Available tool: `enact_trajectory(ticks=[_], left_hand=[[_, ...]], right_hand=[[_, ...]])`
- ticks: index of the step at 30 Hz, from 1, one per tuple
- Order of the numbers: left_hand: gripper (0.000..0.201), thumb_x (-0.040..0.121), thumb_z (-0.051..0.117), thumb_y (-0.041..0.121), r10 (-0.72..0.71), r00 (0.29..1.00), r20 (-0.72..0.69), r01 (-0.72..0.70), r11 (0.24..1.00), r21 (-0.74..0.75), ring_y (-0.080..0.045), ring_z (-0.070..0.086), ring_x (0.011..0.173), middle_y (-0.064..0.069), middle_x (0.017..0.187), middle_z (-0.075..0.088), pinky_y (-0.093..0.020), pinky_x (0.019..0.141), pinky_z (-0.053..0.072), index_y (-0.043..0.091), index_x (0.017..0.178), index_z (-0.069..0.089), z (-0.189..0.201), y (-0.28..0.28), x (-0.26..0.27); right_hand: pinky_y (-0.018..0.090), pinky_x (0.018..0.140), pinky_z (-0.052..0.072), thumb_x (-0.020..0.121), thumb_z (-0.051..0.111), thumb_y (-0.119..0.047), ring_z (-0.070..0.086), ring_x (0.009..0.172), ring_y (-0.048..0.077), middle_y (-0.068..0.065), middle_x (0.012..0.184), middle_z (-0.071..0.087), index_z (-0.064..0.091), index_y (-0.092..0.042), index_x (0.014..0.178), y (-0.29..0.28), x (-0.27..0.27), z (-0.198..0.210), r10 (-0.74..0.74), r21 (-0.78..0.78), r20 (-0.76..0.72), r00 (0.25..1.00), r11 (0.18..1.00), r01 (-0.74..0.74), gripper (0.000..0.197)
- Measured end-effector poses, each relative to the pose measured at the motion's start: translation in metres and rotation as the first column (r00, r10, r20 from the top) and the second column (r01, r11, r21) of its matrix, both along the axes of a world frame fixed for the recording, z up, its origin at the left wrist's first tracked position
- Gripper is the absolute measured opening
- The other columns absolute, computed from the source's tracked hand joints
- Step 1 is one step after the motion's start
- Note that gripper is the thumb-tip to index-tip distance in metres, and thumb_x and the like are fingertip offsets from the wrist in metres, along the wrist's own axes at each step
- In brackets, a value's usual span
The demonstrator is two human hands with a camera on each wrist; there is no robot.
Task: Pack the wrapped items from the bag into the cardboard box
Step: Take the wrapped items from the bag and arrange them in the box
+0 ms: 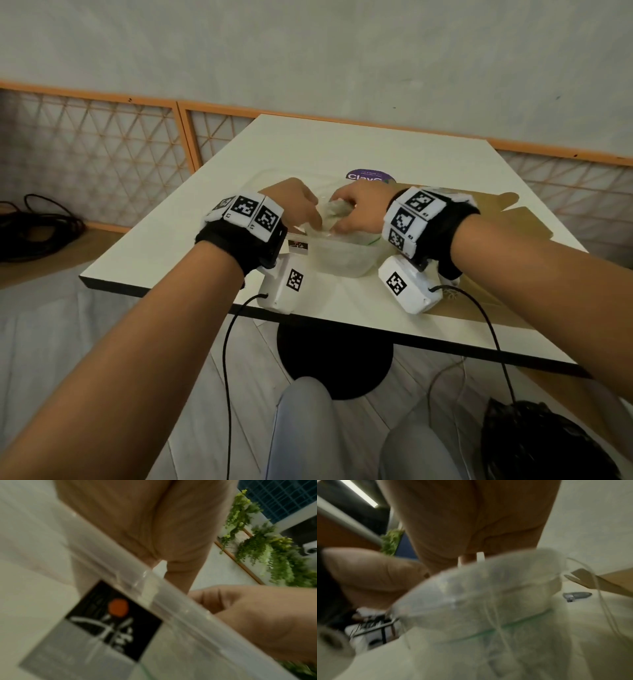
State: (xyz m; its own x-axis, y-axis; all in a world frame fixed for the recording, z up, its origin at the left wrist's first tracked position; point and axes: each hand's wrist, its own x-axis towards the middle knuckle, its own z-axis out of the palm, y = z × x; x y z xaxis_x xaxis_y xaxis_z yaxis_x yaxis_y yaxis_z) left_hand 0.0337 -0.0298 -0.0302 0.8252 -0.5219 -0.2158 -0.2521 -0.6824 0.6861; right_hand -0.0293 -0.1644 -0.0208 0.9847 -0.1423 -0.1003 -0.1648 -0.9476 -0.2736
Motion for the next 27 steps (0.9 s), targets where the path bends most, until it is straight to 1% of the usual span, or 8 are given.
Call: enact_trajectory(ticks=[3, 6, 8, 11, 15, 19, 24, 27], left_hand=[[0.068, 0.072, 0.067, 0.005, -0.060, 0.996, 0.061, 0.060, 0.998, 0.015, -0.018, 0.058, 0.096, -0.003, 0.124, 0.057, -0.028, 0.082, 0.047, 0.023, 0.135, 0.049, 0.000, -0.003, -0.005], [0.071, 0.069, 0.064, -0.001, -0.043, 0.997, 0.063, 0.047, 0.997, -0.064, -0.019, 0.054, 0.109, 0.000, 0.135, 0.050, -0.033, 0.092, 0.048, 0.026, 0.133, 0.050, -0.004, 0.000, -0.004], [0.072, 0.069, 0.064, -0.002, -0.027, 0.998, 0.060, 0.033, 0.994, -0.101, -0.019, 0.052, 0.112, 0.000, 0.136, 0.049, -0.035, 0.097, 0.046, 0.028, 0.133, 0.050, -0.003, 0.001, -0.005], [0.071, 0.072, 0.066, 0.000, -0.036, 0.998, 0.051, 0.041, 0.994, -0.102, -0.021, 0.063, 0.099, -0.001, 0.129, 0.054, -0.035, 0.091, 0.052, 0.029, 0.135, 0.047, 0.000, 0.000, -0.004], [0.070, 0.078, 0.066, 0.005, -0.051, 0.996, 0.076, 0.049, 0.998, 0.030, -0.019, 0.063, 0.094, -0.004, 0.121, 0.056, -0.026, 0.078, 0.050, 0.023, 0.140, 0.040, 0.001, -0.001, -0.005], [0.065, 0.078, 0.070, 0.010, -0.075, 0.994, 0.080, 0.074, 0.997, 0.013, -0.021, 0.060, 0.103, 0.000, 0.132, 0.051, -0.031, 0.084, 0.050, 0.018, 0.137, 0.044, -0.002, -0.003, -0.005], [0.040, 0.080, 0.072, 0.021, -0.111, 0.980, 0.164, 0.136, 0.979, -0.154, -0.016, 0.055, 0.099, 0.001, 0.108, 0.063, -0.024, 0.082, 0.036, 0.020, 0.118, 0.060, 0.000, -0.010, -0.008], [0.014, 0.078, 0.073, 0.025, -0.046, 0.971, 0.234, 0.092, 0.978, -0.189, -0.020, 0.059, 0.096, -0.002, 0.098, 0.067, -0.026, 0.078, 0.038, 0.026, 0.091, 0.068, -0.002, -0.011, -0.006]], right_hand=[[0.032, 0.087, 0.049, 0.079, 0.068, -0.032, 0.059, 0.103, 0.024, 0.004, 0.113, 0.063, 0.054, -0.020, 0.127, 0.007, 0.003, -0.002, 0.063, -0.151, -0.047, 0.997, 0.986, -0.069, 0.052], [0.025, 0.064, 0.045, 0.081, 0.066, -0.025, 0.059, 0.089, 0.023, 0.004, 0.097, 0.064, 0.061, -0.018, 0.119, 0.003, 0.004, 0.002, 0.073, -0.162, 0.004, 0.997, 0.984, -0.071, 0.039], [0.021, 0.051, 0.036, 0.080, 0.068, -0.021, 0.053, 0.074, 0.018, -0.001, 0.076, 0.059, 0.068, -0.017, 0.103, -0.006, 0.002, 0.006, 0.039, -0.076, 0.054, 0.998, 0.997, -0.035, 0.024], [0.027, 0.060, 0.049, 0.072, 0.076, -0.020, 0.061, 0.066, 0.016, -0.002, 0.070, 0.064, 0.070, -0.021, 0.081, -0.026, 0.003, 0.002, -0.070, 0.224, 0.159, 0.985, 0.974, 0.033, 0.011], [0.027, 0.060, 0.058, 0.077, 0.071, -0.004, 0.065, 0.069, 0.022, 0.015, 0.085, 0.066, 0.066, 0.003, 0.094, -0.040, -0.004, 0.000, -0.266, 0.665, 0.261, 0.928, 0.746, 0.027, 0.019], [0.022, 0.056, 0.055, 0.081, 0.067, -0.002, 0.061, 0.065, 0.014, 0.006, 0.081, 0.064, 0.064, -0.008, 0.089, -0.044, -0.007, 0.003, -0.339, 0.867, 0.216, 0.916, 0.497, -0.021, 0.010], [0.017, 0.066, 0.043, 0.083, 0.067, -0.012, 0.054, 0.076, 0.013, -0.005, 0.077, 0.058, 0.065, -0.008, 0.095, -0.039, 0.000, 0.000, -0.171, 0.563, 0.315, 0.933, 0.825, -0.039, 0.013], [0.026, 0.064, 0.044, 0.085, 0.063, -0.010, 0.053, 0.070, 0.020, 0.000, 0.072, 0.055, 0.062, -0.010, 0.087, -0.038, 0.003, 0.002, -0.194, 0.577, 0.304, 0.933, 0.816, -0.019, 0.003]])
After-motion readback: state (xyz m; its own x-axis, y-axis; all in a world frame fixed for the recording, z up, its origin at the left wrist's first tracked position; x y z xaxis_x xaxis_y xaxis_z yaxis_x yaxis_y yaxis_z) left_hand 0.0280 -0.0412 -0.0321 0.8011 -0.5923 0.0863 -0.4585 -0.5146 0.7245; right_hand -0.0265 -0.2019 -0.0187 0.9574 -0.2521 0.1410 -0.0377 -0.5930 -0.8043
